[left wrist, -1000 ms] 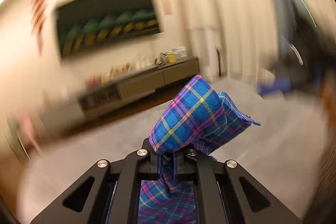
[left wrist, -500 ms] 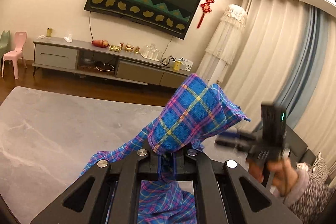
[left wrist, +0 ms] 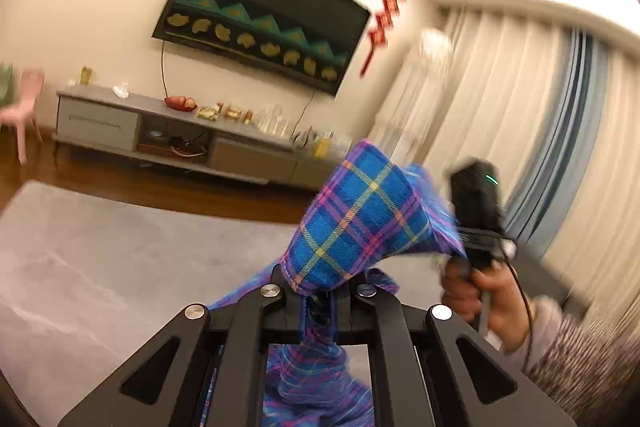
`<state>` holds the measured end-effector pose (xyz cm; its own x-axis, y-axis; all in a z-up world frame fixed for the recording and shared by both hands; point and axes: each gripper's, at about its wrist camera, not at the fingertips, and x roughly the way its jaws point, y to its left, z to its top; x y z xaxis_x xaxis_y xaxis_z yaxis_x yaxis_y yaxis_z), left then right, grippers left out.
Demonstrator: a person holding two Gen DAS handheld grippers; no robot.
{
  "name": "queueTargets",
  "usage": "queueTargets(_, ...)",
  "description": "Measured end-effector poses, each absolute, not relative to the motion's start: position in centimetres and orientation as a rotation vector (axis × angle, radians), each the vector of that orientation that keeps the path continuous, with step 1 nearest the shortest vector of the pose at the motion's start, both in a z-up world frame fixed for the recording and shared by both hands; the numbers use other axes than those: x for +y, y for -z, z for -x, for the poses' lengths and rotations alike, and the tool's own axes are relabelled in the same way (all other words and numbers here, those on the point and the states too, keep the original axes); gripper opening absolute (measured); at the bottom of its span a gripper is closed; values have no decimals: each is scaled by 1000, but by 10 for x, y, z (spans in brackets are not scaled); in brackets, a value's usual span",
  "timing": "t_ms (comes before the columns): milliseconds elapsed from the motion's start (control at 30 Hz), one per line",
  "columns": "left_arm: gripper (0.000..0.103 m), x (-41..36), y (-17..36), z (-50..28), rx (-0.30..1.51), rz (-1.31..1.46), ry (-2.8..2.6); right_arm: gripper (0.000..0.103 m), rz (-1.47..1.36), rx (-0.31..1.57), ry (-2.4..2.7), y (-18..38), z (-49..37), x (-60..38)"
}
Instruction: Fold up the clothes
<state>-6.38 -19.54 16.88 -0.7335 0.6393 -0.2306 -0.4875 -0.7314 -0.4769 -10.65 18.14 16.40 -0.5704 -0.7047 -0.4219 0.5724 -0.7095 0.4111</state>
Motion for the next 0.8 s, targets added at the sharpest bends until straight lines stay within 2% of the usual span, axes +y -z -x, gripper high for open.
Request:
queueTargets(100, 7, -219, -179, 59, -717, 425, -2294, 3, -554, -332, 2312, -222, 59, 218)
queueTargets(233, 10, -223, -190, 49, -839, 322, -2166, 3, -343, -255, 2251, -297, -20, 226)
queueTargets(300, 11, -220, -188, 54, -860, 359, -2171, 3, -329, -147, 2295, -316, -45, 217)
queueTargets(400, 11, -215, -178, 65, -887, 460, -2218, 3, -583, 216, 2726, -300, -14, 198)
queueTargets(500, 10, -216, -182, 64, -893, 486, -2236, 3, -686, 65, 2729, -290, -2, 206)
queueTargets(567, 10, -218, -208, 54, -839, 430, -2261, 3, -617, 16, 2730, -314, -16, 206)
queueTargets(700, 9, -232, -274, 13, -777, 222, -2254, 3, -418, 50, 2775, -397, -61, 206)
queueTargets(800, 9, -240, -319, -23, -718, 91, -2261, 3, -292, 149, 2796, -449, -101, 203)
